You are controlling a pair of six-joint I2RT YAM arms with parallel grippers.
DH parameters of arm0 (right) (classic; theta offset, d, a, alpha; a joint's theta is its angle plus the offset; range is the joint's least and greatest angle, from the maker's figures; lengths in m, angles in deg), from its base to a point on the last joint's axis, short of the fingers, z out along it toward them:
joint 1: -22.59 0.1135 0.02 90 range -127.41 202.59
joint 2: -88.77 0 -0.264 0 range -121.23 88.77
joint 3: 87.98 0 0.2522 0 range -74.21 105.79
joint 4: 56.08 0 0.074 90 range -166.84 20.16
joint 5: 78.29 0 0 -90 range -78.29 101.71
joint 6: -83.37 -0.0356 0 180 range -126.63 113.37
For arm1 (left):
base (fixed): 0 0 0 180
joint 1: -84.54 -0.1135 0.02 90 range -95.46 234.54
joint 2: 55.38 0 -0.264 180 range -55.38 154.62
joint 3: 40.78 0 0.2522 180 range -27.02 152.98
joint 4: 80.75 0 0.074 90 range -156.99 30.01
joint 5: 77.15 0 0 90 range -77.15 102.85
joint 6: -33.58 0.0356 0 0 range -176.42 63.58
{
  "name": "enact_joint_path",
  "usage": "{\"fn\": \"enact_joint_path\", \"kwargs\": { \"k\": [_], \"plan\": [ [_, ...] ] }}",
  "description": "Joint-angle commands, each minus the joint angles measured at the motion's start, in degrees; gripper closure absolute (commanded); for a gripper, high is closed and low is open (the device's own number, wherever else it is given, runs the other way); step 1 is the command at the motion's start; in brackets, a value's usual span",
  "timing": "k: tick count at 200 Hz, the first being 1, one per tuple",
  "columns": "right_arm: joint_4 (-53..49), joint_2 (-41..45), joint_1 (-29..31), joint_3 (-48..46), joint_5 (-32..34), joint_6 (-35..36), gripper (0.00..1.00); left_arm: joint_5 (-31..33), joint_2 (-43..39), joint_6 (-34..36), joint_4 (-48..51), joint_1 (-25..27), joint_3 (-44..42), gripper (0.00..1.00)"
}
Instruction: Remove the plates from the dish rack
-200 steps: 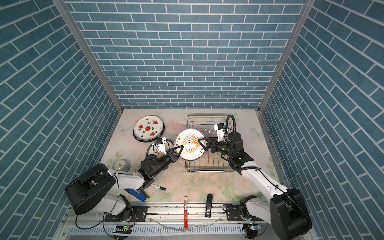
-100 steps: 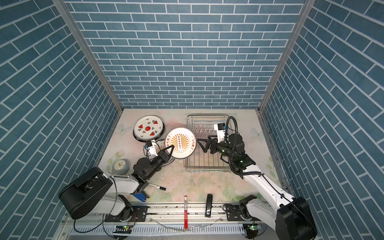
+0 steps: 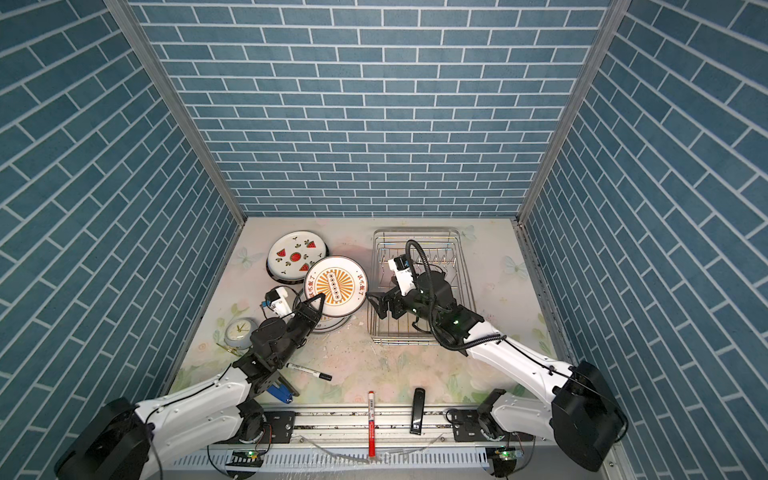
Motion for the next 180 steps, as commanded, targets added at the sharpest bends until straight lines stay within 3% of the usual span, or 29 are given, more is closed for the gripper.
{"fn": "enact_joint_path", "kwargs": {
  "k": [1, 42, 100, 124, 158, 180],
  "plan": [
    [-1.29, -2.63, 2.61, 3.84, 3.14, 5.36, 0.01, 3.3, -3.86, -0.78, 10.88, -1.16, 1.31, 1.0],
    [-1.57, -6.57, 4.77, 6.43, 3.8, 6.51, 0.01, 4.55, -3.67, -2.01, 19.97, -2.81, 4.18, 1.0],
    [-1.72, -11.83, 6.06, 9.92, 0.91, 7.26, 0.01, 8.93, -3.57, -1.84, 23.13, -3.3, 4.8, 1.0],
    [-0.77, -12.95, 6.12, 10.07, -3.06, 6.92, 0.01, 4.33, 1.14, -3.33, 18.25, -5.88, 4.05, 1.0],
    [-1.36, -13.74, 6.21, 10.88, -1.85, 7.17, 0.01, 4.82, 2.88, -3.31, 21.2, -5.97, 5.98, 1.0],
    [-3.2, -15.91, 6.24, 12.67, -4.98, 8.2, 0.01, 6.05, 3.24, -4.68, 22.66, -6.2, 5.73, 0.99]
  ]
}}
